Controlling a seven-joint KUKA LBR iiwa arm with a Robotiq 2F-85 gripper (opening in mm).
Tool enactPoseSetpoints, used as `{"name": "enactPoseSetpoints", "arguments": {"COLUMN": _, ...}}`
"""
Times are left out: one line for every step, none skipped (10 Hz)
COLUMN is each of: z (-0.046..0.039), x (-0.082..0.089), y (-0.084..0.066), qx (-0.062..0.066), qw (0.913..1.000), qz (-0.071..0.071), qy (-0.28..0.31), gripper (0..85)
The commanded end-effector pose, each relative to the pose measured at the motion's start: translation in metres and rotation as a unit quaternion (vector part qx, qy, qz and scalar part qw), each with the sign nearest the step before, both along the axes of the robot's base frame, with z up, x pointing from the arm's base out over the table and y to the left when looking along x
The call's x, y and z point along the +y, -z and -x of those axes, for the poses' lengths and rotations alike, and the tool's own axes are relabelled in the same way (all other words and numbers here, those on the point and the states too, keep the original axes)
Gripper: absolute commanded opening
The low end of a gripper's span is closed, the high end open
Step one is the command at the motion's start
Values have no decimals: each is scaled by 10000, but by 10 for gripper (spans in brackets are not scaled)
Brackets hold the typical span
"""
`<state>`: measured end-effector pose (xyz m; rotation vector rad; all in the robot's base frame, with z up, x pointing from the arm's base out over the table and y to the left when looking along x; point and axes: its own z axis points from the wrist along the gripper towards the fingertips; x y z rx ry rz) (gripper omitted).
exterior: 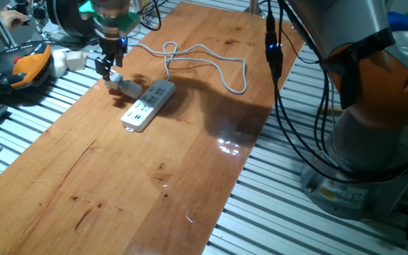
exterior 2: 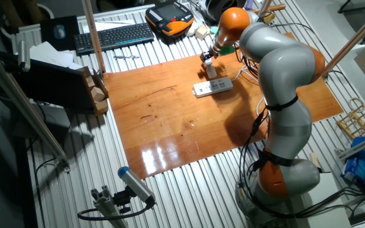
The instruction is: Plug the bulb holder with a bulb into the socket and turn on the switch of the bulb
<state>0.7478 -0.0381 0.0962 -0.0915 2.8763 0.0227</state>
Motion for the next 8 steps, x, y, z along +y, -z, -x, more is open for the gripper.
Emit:
{"name": "enactPoseSetpoints", "arguments": {"z": -12, "x": 5, "y": 0, "qx": 10, "qw": 10000, "qz": 10, "qy": 8, "gripper": 680}}
{"name": "enactPoseSetpoints", "arguments": {"z": -22, "x": 10, "y": 0, "qx": 33, "qw": 10000, "qz": 8, "qy": 15, "gripper": 680}}
{"name": "enactPoseSetpoints", "arguments": {"z": -20, "x": 10, "y": 0, "qx": 56, "qw": 10000, "qz": 54, "qy": 15, "gripper": 510}}
{"name": "enactPoseSetpoints", "arguments": {"z": -20, "x": 10, "y": 0, "qx": 56, "qw": 10000, "qz": 77, "qy": 15, "gripper": 510}}
{"name": "enactPoseSetpoints", "arguments": {"z": -20, "x": 10, "y": 0, "qx": 40, "qw": 9999, "qz": 106, "qy": 23, "gripper": 510}}
{"name": "enactPoseSetpoints", "arguments": {"z": -20, "x": 10, "y": 0, "qx": 33, "qw": 10000, "qz": 79, "qy": 8, "gripper": 510}}
{"name": "enactPoseSetpoints", "arguments": {"z": -20, "x": 10, "y": 0, "qx": 33, "qw": 10000, "qz": -3, "qy": 0, "gripper": 510}}
{"name": "enactPoseSetpoints", "arguments": {"z": -20, "x": 10, "y": 0, "qx": 72, "qw": 10000, "qz": -45, "qy": 14, "gripper": 680}}
